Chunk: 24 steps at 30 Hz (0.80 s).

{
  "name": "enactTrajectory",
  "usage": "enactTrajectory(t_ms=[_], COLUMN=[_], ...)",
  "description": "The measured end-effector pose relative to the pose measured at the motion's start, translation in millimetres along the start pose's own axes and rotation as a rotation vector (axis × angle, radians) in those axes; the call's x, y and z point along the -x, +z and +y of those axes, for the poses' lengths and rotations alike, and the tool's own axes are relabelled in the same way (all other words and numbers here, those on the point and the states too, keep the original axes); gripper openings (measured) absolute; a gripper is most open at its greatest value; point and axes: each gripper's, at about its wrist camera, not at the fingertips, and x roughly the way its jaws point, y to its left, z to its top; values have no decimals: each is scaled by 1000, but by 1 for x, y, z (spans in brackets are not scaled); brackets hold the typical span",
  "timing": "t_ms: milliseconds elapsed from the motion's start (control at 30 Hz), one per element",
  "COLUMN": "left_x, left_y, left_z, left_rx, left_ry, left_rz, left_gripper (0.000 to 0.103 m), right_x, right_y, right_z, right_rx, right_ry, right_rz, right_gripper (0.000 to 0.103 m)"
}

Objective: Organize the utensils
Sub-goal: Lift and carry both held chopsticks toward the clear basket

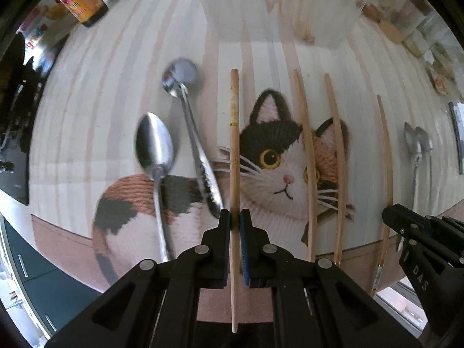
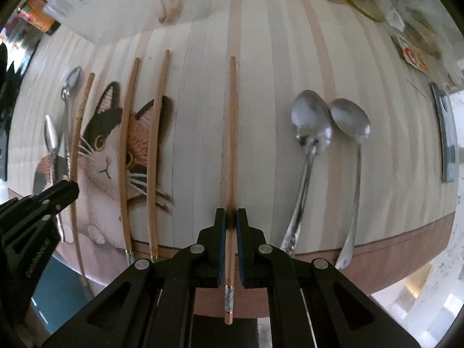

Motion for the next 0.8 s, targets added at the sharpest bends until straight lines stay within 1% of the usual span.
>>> enactTrajectory(t_ms=[133, 267, 433, 500, 600, 700, 733, 800], left_x=[33, 72, 124, 141, 165, 180, 184, 188], left_y=[-4, -5, 9, 19, 40, 69, 83, 105], left_z=[7, 14, 23, 25, 30, 37, 39, 40], left_rx=[6, 8, 18, 25, 50, 79, 91, 102], left_ry=[2, -15, -48, -62, -113, -166, -186, -204], left_rz=[-70, -141, -234, -267, -303, -322, -325, -329], left_gripper=[4, 4, 4, 4, 4, 4, 4, 4], right_x=[21, 57, 107, 130, 161, 181, 186, 191], right_y=[-1, 7, 21, 30, 48, 80, 94, 117], right_z=[-4, -8, -13, -19, -19, -17, -15, -10], right_rx=[-20, -38, -56, -55, -48, -47, -46, -47], right_ry=[41, 93, 155, 183, 228, 271, 283, 301], right_rz=[-45, -115, -218, -263, -316, -347, -355, -364], right_gripper=[7, 7, 7, 7, 7, 7, 7, 7])
